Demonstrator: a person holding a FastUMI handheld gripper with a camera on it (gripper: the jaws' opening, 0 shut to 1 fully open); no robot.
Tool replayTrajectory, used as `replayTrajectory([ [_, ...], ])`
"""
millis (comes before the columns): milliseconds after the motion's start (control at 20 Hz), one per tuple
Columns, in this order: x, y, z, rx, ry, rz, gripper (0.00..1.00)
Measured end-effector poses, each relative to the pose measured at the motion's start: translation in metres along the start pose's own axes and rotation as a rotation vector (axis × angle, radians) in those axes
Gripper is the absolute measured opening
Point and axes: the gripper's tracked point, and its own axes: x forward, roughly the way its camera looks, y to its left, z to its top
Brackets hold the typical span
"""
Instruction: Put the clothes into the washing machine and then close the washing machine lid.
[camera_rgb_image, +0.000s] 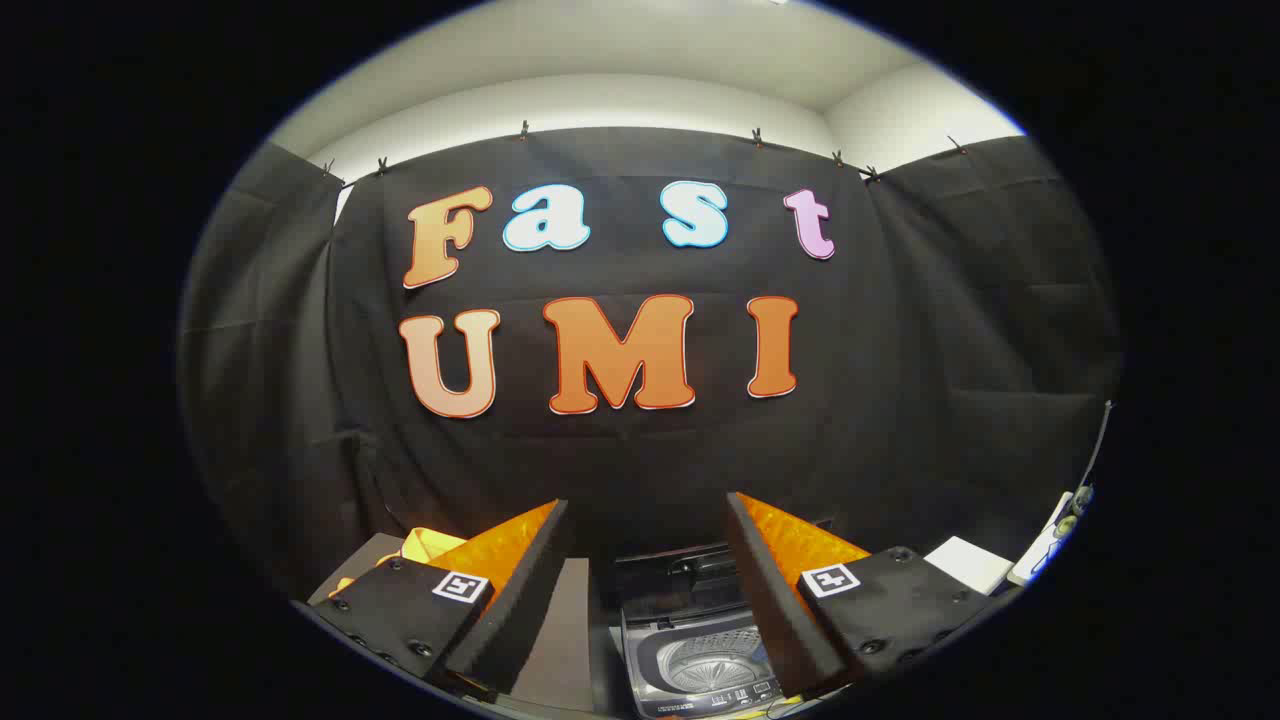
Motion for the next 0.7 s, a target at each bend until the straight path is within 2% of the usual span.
replayTrajectory([
  [700, -0.017, 0.002, -0.004, -0.007, 0.004, 0.006, 0.98],
])
